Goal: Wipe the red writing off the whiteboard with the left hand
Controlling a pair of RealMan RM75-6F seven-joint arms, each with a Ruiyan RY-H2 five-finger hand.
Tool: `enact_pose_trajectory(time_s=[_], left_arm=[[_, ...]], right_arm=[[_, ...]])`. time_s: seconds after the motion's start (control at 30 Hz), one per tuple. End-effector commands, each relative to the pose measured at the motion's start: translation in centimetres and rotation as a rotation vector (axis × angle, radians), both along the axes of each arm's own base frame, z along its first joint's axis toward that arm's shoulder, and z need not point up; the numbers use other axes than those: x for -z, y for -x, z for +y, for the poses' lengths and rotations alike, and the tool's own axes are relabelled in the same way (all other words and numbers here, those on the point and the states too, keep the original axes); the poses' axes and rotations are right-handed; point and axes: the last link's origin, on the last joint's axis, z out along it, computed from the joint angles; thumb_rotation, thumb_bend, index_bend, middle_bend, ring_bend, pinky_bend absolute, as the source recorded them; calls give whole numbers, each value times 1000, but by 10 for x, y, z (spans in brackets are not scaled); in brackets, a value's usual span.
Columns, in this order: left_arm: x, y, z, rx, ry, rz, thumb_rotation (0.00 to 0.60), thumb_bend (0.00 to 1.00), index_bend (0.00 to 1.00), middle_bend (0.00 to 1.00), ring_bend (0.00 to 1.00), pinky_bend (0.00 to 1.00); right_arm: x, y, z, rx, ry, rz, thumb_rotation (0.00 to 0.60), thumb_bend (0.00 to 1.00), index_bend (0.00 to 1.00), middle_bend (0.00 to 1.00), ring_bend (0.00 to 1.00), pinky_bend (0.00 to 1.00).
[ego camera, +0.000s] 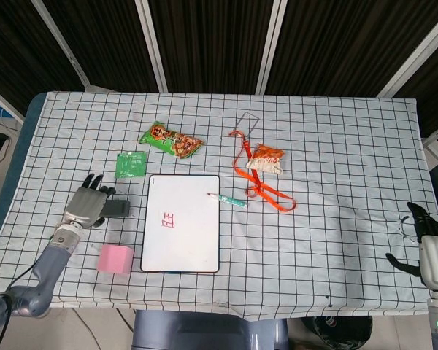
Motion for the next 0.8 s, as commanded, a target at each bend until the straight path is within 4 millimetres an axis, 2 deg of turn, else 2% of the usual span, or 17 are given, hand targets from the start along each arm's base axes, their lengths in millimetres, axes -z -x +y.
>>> enact_pose_trajectory(time_s=[0.03,0.27,0.8], left_arm=[[3,-2,0,11,4,2,600,194,284,331,0,0],[9,-4,0,32,7,1,600,215,323,367,0,0],[7,-4,1,45,-2,14,600,246,363,400,0,0]], right_arm=[[0,0,0,0,0,-1,600,188,19,125,200,212],[0,0,0,1,-1,-2,600,188,19,125,199,212],[0,0,0,3,-3,0,600,188,19,125,199,212]])
